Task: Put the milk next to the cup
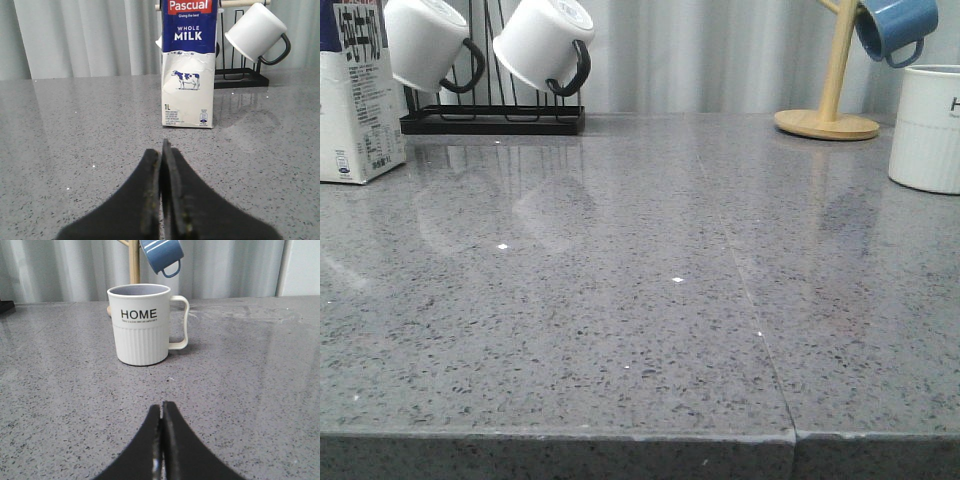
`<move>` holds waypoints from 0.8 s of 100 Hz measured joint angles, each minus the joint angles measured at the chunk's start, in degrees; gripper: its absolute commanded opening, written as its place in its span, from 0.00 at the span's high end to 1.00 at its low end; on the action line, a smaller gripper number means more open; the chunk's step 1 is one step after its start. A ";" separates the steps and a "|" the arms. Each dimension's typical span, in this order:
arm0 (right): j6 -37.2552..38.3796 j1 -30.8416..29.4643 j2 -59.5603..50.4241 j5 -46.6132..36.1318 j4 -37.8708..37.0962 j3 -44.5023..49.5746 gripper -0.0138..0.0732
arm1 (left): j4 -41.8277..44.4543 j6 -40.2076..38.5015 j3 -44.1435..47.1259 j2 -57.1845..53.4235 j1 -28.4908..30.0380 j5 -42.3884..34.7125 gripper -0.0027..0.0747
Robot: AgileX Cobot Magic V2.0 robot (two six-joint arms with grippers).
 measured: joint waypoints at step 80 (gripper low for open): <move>0.00 0.00 6.18 22.67 0.00 -19.59 0.92 | 0.00 0.00 0.00 0.00 0.00 0.00 0.99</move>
